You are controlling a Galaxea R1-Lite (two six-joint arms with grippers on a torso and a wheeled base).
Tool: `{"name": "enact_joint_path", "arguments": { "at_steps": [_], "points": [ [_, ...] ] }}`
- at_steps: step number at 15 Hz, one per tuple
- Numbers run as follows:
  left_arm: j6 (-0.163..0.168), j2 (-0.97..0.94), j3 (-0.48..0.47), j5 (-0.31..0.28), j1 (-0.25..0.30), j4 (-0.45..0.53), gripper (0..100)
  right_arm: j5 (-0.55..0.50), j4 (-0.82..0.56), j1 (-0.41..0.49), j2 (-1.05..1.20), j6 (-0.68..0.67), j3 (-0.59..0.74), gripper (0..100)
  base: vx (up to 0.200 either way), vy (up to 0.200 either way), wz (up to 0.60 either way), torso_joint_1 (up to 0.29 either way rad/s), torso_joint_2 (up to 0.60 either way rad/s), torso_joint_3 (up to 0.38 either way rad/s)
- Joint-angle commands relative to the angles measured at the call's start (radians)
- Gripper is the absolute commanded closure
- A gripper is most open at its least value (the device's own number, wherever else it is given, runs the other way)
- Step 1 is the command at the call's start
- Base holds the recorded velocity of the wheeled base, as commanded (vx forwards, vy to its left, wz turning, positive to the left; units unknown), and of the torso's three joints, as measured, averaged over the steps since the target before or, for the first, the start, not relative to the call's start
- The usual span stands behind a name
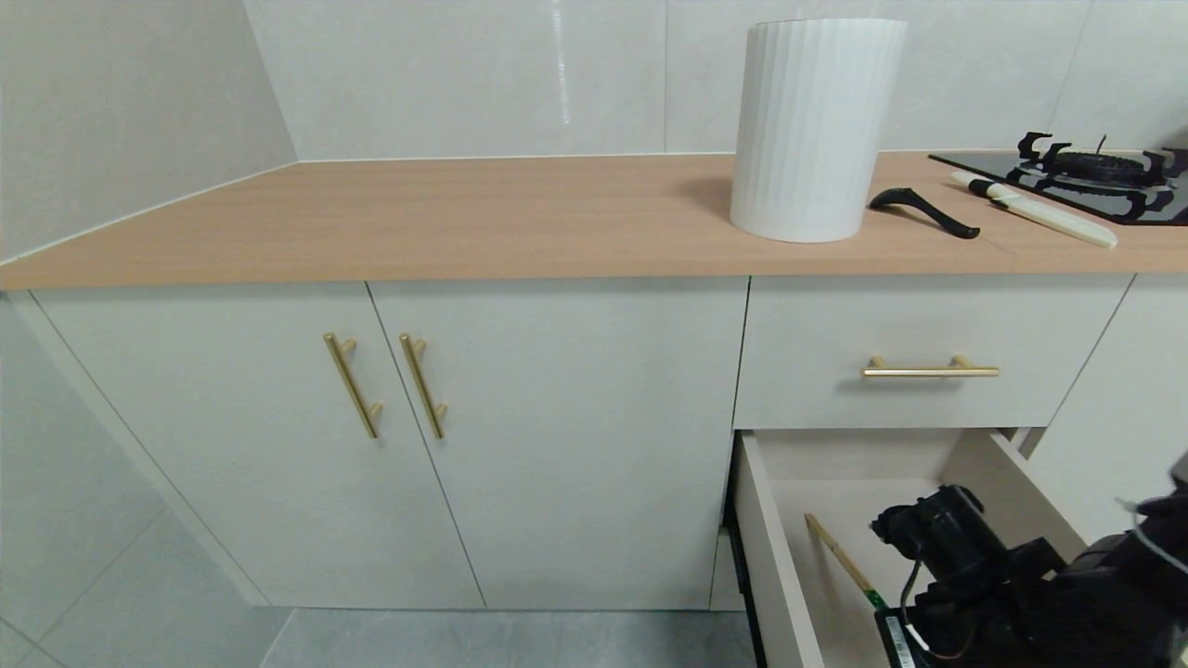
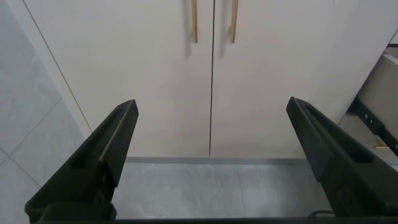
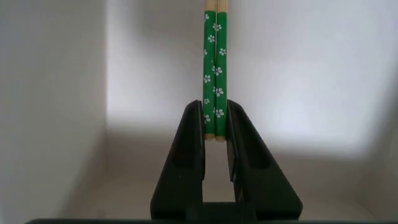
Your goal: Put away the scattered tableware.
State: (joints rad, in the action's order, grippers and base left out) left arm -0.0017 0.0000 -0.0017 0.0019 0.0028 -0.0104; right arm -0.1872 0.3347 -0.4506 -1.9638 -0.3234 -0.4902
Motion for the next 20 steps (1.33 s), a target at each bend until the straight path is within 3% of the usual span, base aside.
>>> {"name": "enact_joint_path", "arguments": {
  "at_steps": [1,5,17,18,20],
  "points": [
    [0.000,0.000,0.000,0.000,0.000,0.000,0,-0.037,0.127,-0.002,-0.247,-0.031,-0.013,100,0.000,0.000,0.00,0.000,0.00,0.000],
    [0.000,0.000,0.000,0.001,0.000,0.000,0,-0.043,0.221,0.000,-0.333,-0.031,-0.014,100,0.000,0.000,0.00,0.000,0.00,0.000],
    [0.000,0.000,-0.001,0.001,0.000,0.000,0,-0.077,0.230,0.003,-0.333,-0.031,-0.014,100,0.000,0.000,0.00,0.000,0.00,0.000],
    [0.000,0.000,0.000,0.001,0.000,0.000,0,-0.077,0.230,0.003,-0.331,-0.032,-0.014,0,0.000,0.000,0.00,0.000,0.00,0.000],
    [0.000,0.000,0.000,0.001,0.000,0.000,0,-0.077,0.244,0.003,-0.328,-0.032,-0.013,0,0.000,0.000,0.00,0.000,0.00,0.000]
  ]
}}
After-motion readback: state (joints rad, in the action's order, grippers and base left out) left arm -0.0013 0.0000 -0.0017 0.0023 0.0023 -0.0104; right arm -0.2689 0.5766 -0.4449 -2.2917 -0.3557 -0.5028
